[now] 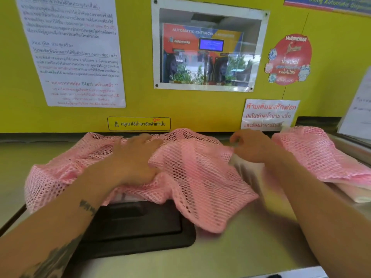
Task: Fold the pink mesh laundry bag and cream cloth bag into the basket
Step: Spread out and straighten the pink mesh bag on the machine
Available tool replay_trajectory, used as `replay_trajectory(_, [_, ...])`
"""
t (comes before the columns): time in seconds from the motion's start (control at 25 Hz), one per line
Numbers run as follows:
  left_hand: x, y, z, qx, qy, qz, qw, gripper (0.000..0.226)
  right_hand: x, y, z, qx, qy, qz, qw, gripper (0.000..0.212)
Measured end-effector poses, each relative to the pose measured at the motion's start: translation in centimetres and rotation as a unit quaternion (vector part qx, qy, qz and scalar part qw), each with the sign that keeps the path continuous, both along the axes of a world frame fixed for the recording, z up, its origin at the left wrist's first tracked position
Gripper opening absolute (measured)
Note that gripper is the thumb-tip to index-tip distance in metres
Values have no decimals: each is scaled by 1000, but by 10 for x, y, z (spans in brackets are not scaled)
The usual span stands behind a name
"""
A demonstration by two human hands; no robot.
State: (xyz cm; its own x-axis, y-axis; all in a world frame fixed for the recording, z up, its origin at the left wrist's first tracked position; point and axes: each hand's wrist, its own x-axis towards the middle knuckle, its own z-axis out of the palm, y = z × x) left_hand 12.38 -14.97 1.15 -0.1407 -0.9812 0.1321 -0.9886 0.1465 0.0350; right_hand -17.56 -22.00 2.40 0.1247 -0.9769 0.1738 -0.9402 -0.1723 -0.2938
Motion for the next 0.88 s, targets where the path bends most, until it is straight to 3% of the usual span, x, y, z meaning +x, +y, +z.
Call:
replay_trajectory(0.08, [-5,8,4,-86,71,-54,992,50,4,9,8,39,-69,53,995,15])
replay_trajectory(0.2, [-26,30,9,-132,216,-172,952,1,18,23,11,139,-50,118,982,23])
replay_trajectory(0.32, [-43,41,10,-36,217,-201,955,13,28,26,8,163,87,112,976,34])
replay_trajectory(0.4, [-46,43,6,101,116,-178,972,51,23,29,12,154,149,76,974,36])
replay_trajectory(0.48, [-44,46,6,189,26,-154,969,76,10,33,16,156,145,6,977,35])
replay_trajectory(0.6, [-38,35,4,206,36,-158,965,76,-7,32,20,105,102,-8,989,28])
replay_trajectory(0.76, [-29,15,-10,158,43,-108,981,81,1,44,30,93,-53,73,992,15])
replay_trajectory(0.88, [-25,11,-15,143,41,-73,986,80,7,77,31,117,6,137,984,25])
